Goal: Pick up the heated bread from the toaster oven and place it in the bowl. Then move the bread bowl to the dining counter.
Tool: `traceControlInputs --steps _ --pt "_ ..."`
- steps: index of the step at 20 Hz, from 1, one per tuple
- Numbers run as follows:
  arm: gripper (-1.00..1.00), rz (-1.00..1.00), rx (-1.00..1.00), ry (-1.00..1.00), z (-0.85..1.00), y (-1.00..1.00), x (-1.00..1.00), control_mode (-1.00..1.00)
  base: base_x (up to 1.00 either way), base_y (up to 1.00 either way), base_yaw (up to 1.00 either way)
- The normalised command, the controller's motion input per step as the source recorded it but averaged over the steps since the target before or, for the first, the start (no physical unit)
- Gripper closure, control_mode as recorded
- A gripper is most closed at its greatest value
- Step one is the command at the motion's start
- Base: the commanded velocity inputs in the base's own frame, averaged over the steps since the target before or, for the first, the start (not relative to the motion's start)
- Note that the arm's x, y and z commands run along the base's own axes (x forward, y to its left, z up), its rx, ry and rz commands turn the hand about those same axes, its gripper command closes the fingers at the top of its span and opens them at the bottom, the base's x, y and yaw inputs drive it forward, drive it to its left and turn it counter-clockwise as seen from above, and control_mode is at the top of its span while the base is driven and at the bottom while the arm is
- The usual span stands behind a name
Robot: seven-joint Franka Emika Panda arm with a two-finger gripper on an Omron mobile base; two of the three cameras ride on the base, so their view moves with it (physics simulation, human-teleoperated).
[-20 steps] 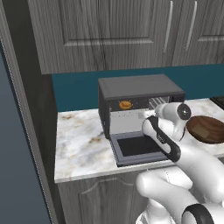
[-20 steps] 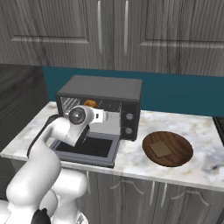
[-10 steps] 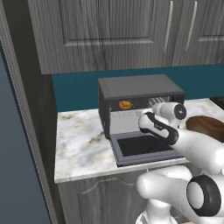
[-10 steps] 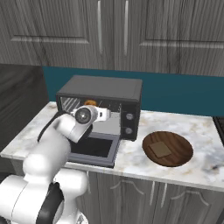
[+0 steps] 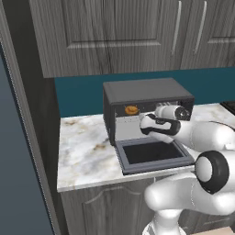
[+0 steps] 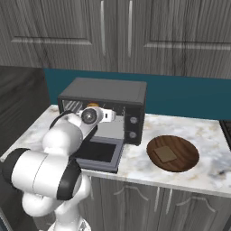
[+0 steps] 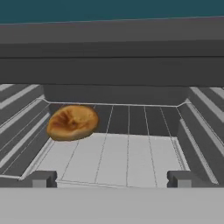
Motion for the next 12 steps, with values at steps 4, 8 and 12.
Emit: traceControlInputs --steps 4,8,12 --pt "-1.0 0.0 0.0 0.0 -0.25 0.0 0.37 -1.0 0.0 0.0 0.0" --pt "-1.0 0.0 0.0 0.0 -0.32 0.0 0.37 -1.0 0.0 0.0 0.0" --pt "-1.0 0.0 0.0 0.0 -0.33 0.03 0.39 -1.0 0.0 0.0 0.0"
